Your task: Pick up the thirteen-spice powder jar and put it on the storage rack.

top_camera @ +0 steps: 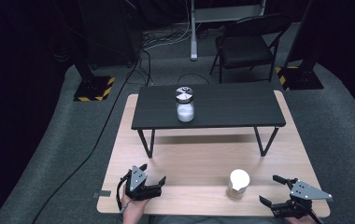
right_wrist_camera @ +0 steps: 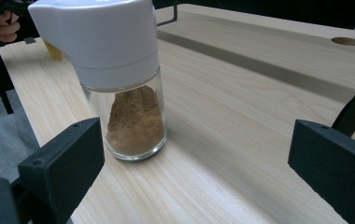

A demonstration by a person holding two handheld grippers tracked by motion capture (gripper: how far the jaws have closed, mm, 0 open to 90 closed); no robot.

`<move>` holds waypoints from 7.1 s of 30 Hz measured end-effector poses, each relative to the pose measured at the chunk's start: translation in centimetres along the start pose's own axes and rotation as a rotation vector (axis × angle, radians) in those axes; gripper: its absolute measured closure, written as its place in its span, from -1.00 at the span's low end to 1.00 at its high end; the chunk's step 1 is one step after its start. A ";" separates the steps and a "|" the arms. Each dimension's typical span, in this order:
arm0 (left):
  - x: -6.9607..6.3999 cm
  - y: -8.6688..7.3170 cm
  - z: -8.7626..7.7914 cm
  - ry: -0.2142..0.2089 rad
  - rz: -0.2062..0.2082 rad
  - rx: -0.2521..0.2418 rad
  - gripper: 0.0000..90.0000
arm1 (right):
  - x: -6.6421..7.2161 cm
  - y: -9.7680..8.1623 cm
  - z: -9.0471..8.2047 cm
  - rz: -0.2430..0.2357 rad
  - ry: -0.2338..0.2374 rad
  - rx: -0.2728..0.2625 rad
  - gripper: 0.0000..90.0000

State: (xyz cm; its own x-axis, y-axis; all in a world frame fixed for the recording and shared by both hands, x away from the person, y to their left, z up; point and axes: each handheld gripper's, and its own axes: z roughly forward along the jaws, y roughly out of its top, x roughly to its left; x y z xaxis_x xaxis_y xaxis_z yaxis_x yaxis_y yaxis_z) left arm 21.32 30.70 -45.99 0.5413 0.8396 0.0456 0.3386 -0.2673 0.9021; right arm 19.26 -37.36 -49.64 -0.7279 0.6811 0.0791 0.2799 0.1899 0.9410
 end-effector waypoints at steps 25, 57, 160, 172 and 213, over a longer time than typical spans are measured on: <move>0.0 0.1 0.1 -0.007 0.004 0.007 -0.77 | 1.2 1.1 2.7 -0.065 0.059 0.027 -0.92; 0.1 0.1 0.1 -0.012 0.003 0.006 -0.77 | 1.7 2.6 7.5 -0.098 0.126 0.036 -0.70; 0.3 0.2 0.3 -0.032 -0.002 0.018 -0.77 | -2.9 23.1 8.2 -0.069 0.068 -0.043 -0.35; 0.3 0.2 0.3 -0.035 -0.003 0.019 -0.77 | -3.3 25.4 9.1 -0.069 0.015 -0.052 -0.35; 0.3 0.2 0.4 -0.039 -0.004 0.023 -0.77 | -1.5 25.5 10.9 -0.015 -0.159 -0.049 -0.71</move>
State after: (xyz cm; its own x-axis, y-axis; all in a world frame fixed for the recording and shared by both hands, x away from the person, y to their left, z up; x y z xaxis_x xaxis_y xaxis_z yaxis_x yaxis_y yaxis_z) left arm 21.84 30.73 -45.92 0.5694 0.8217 0.0244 0.3583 -0.2747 0.8923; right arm 34.32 -25.81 -29.31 -0.6226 0.7824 0.0156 0.2362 0.1688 0.9569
